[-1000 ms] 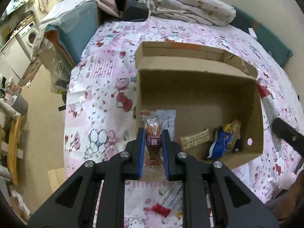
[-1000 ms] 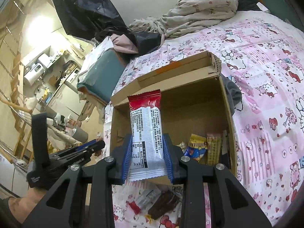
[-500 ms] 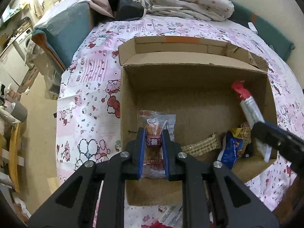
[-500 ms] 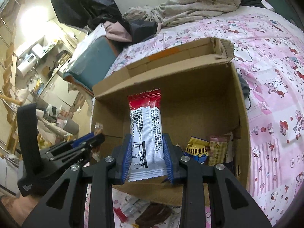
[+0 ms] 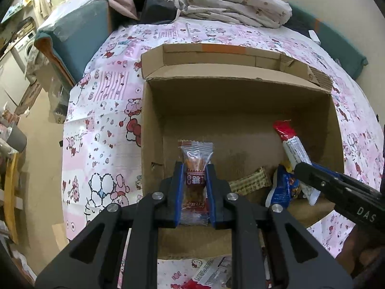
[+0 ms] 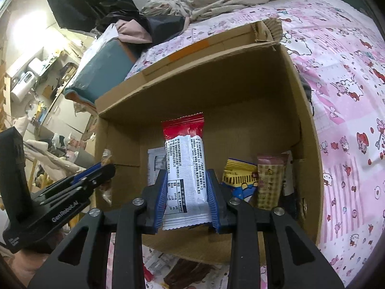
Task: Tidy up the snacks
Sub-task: 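Lower both snacks into the box and open both grippers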
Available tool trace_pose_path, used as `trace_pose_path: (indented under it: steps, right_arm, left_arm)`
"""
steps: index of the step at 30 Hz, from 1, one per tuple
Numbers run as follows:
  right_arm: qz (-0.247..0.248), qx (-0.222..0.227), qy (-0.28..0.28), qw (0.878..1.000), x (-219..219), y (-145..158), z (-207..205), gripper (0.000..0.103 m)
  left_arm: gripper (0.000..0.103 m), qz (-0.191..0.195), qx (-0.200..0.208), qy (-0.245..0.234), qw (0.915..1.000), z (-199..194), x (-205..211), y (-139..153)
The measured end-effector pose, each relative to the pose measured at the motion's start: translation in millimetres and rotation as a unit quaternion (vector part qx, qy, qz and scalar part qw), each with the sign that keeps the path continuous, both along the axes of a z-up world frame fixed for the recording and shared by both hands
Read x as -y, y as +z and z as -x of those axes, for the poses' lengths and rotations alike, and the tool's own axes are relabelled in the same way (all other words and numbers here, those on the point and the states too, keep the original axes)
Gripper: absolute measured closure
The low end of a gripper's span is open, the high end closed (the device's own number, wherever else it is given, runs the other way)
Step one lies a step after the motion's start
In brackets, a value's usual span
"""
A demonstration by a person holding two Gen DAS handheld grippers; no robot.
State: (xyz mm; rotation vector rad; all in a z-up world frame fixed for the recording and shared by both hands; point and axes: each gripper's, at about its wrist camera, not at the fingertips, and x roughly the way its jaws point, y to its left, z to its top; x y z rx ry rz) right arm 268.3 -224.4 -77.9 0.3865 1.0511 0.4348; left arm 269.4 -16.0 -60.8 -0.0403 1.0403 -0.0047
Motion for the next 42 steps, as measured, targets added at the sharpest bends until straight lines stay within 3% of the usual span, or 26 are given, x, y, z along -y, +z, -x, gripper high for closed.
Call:
trace_pose_path:
  steps: [6,13,15,16,17,18,20,23,32,35,39,42]
  right_arm:
    - [0.007,-0.010,0.001,1.000,-4.3,-7.4,-0.2,0.069]
    - [-0.019,-0.002,-0.012,1.000,0.1,-5.6,-0.2,0.067]
    - [-0.034,-0.003,-0.011,0.999,1.9,-5.5,0.1,0.062]
    - [-0.038,-0.002,-0.010,0.999,1.9,-4.9,0.5,0.054]
    - [-0.040,-0.002,-0.008,0.999,1.3,-3.7,0.4,0.040]
    - [-0.041,0.000,-0.011,0.999,1.8,-1.9,0.4,0.032]
    - [-0.038,0.011,-0.019,0.999,4.7,2.0,2.1,0.026]
    - [-0.035,0.014,-0.032,0.999,9.6,6.2,0.3,0.024]
    - [-0.035,0.035,-0.042,0.998,14.5,23.6,5.5,0.014]
    - [-0.032,0.047,-0.037,0.998,12.6,31.3,12.7,0.006]
    - [-0.022,0.075,-0.033,0.996,12.8,46.2,29.2,0.005]
    - [-0.014,0.088,-0.035,0.995,16.0,55.9,43.1,0.002]
  left_arm:
    - [0.087,0.007,-0.005,-0.001,1.0000,0.0,0.6,-3.8]
    - [0.087,0.000,0.009,-0.010,0.9999,1.3,5.0,-0.1]
    - [0.086,0.001,0.008,-0.012,0.9999,0.9,6.0,-0.6]
    - [0.083,-0.003,0.009,-0.012,0.9999,1.5,7.0,-0.4]
    - [0.074,-0.005,0.011,-0.012,0.9999,2.1,7.5,0.0]
    - [0.066,-0.006,0.012,-0.012,0.9998,2.8,7.9,0.6]
    - [0.028,-0.007,0.019,-0.009,0.9997,5.5,8.1,3.5]
    - [0.014,-0.003,0.033,-0.004,0.9994,8.4,6.1,8.2]
    - [0.014,0.017,0.046,-0.004,0.9988,15.4,-0.5,18.1]
    - [0.014,0.028,0.057,0.000,0.9980,21.9,-4.6,27.0]
    - [0.014,0.020,0.092,0.016,0.9954,36.1,-11.4,45.1]
    - [0.014,0.029,0.096,0.023,0.9947,47.4,-19.0,51.4]
